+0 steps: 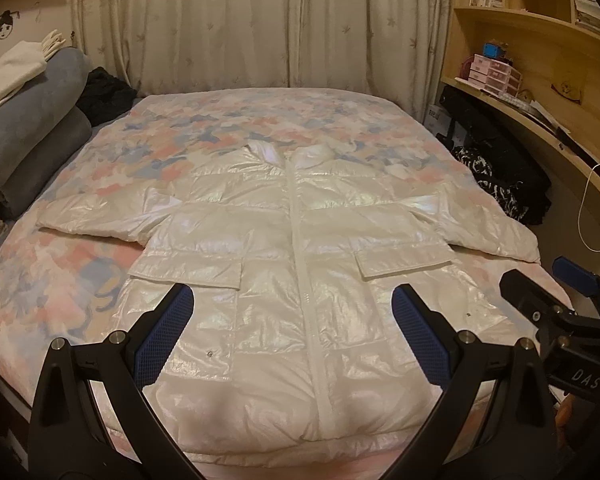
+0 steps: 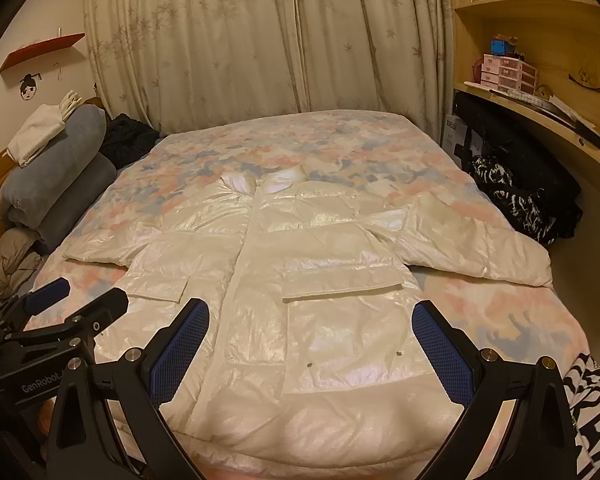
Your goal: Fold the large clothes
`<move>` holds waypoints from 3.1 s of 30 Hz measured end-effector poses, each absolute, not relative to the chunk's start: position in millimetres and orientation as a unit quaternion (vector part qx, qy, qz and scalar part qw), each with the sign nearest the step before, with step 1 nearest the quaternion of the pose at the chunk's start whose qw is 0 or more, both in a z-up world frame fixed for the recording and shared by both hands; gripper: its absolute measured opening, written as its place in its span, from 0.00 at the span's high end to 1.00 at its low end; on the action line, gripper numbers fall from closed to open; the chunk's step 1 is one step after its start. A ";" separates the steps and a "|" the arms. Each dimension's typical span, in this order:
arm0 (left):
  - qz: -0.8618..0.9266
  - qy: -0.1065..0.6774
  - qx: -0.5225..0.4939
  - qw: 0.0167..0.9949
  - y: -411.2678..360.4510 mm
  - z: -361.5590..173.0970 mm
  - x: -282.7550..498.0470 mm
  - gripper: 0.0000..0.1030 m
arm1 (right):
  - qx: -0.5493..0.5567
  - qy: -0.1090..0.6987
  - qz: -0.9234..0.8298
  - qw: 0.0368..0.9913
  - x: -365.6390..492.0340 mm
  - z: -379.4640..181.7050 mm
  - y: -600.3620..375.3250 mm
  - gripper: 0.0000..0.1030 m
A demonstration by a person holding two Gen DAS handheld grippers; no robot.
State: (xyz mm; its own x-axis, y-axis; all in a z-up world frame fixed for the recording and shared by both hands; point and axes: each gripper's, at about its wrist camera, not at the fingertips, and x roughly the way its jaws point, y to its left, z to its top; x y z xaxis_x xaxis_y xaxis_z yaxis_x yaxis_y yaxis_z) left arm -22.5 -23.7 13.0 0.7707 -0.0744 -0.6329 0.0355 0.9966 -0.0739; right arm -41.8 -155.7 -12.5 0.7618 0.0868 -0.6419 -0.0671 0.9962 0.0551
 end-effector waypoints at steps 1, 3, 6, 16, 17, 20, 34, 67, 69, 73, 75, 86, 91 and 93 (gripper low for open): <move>-0.032 0.335 -0.029 0.941 -24.9 14.7 -22.3 0.04 | 0.013 0.342 0.040 0.939 -41.4 -11.9 -157.1 0.01; -0.035 0.331 -0.027 0.943 -28.5 20.0 -20.8 0.04 | 0.006 0.336 0.034 0.941 -42.5 -8.8 -160.6 0.01; -0.035 0.319 -0.021 0.947 -32.6 31.2 -17.3 0.04 | -0.007 0.320 0.019 0.947 -43.5 1.6 -165.0 0.01; -0.052 0.261 0.014 0.964 -57.9 85.9 2.8 0.04 | -0.103 0.208 -0.109 0.967 -49.9 71.1 -204.0 0.01; -0.056 0.257 0.015 0.965 -61.9 91.0 6.0 0.04 | -0.105 0.201 -0.110 0.968 -49.6 78.3 -210.3 0.01; -0.068 0.252 0.017 0.965 -77.8 104.3 19.8 0.04 | -0.106 0.201 -0.100 0.969 -46.8 96.5 -225.9 0.01; -0.108 0.304 -0.029 0.946 -170.0 69.2 155.4 0.04 | 0.056 0.306 -0.098 0.945 70.3 73.0 -389.1 0.01; -0.088 0.447 -0.033 0.889 -219.3 -131.2 275.6 0.58 | 0.367 0.349 -0.179 0.843 207.5 -166.9 -613.4 0.92; -0.075 0.436 -0.029 0.896 -203.2 -121.2 269.1 0.58 | 0.344 0.317 -0.137 0.873 217.2 -125.9 -587.5 0.92; -0.058 0.415 -0.032 0.907 -164.2 -98.9 256.6 0.58 | 0.279 0.285 -0.027 0.917 244.1 -54.3 -511.8 0.92; -0.039 0.415 -0.046 0.908 -138.6 -91.6 252.8 0.58 | 0.242 0.290 0.035 0.925 258.9 -29.7 -462.2 0.92; -0.052 0.434 -0.130 0.890 -14.0 -108.0 237.2 0.58 | 0.010 0.423 0.173 0.889 292.5 -114.9 -235.4 0.42; -0.088 0.448 -0.173 0.873 8.3 -124.9 233.2 0.52 | -0.010 0.459 0.172 0.871 281.8 -161.5 -228.4 0.31; -0.102 0.449 -0.197 0.866 18.0 -130.2 234.8 0.50 | 0.009 0.457 0.175 0.872 276.1 -158.9 -237.0 0.31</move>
State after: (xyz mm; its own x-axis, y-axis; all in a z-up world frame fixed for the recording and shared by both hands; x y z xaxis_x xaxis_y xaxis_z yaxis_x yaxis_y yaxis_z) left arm 234.8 18.0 -130.2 0.5765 -0.3524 -0.7372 -0.0004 0.9021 -0.4316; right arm 276.1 -237.0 -158.9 0.5218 0.3131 -0.7936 -0.2966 0.9388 0.1754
